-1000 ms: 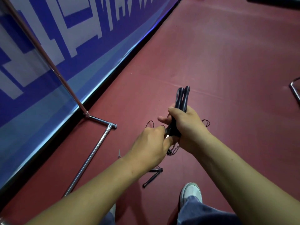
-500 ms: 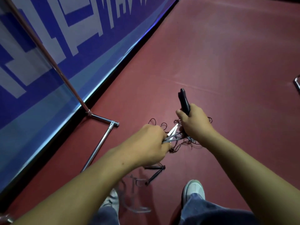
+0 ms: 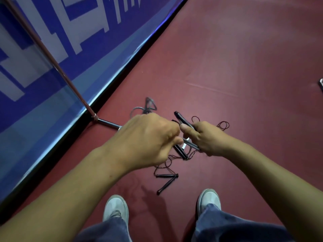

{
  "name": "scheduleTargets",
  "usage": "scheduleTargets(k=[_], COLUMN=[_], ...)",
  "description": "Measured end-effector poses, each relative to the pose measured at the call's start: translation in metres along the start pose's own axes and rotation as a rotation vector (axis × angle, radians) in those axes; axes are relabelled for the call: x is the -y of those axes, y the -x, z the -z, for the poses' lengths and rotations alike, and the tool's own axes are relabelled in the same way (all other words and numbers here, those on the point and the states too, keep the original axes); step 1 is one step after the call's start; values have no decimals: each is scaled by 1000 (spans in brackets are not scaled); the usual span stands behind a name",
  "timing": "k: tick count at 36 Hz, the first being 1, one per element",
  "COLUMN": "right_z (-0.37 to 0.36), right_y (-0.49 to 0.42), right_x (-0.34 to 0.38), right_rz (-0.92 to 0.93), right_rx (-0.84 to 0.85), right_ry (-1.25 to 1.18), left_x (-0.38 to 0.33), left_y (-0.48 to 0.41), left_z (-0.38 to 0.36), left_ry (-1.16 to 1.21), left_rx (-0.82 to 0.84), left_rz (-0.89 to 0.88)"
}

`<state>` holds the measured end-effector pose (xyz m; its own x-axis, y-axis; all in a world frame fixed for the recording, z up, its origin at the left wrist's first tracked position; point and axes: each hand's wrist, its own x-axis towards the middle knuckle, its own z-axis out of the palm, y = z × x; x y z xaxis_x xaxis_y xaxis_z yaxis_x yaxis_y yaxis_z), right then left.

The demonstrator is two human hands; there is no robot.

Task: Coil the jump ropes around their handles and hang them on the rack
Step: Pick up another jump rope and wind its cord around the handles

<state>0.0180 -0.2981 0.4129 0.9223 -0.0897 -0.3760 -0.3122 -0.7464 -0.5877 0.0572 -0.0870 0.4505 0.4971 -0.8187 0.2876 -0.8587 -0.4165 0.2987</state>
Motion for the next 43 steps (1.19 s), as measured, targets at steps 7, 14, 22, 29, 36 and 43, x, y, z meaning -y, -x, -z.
scheduleTargets(k=[7,14,22,29,36,43], right_z=[-9,-4,2,19,17,-7], right_y=[24,46,64,55,43,19], right_x=[25,39,54,34,7,-18], right_rz=[63,102,350,149,154,-2], right_rx=[173,383,197,-42,-134,-128], right_ry=[-132,-385,-128,-284,-177,328], left_x=[31,31,37,1,-22,-45], left_y=[-3,-11,-12,2,-1,-6], left_z=[15,19,6,-35,-37,-22], left_ry=[239,535,911,1096,760,145], left_rx=[-121,-86,48,278,390,440], left_rz=[159,349,459,588,512,302])
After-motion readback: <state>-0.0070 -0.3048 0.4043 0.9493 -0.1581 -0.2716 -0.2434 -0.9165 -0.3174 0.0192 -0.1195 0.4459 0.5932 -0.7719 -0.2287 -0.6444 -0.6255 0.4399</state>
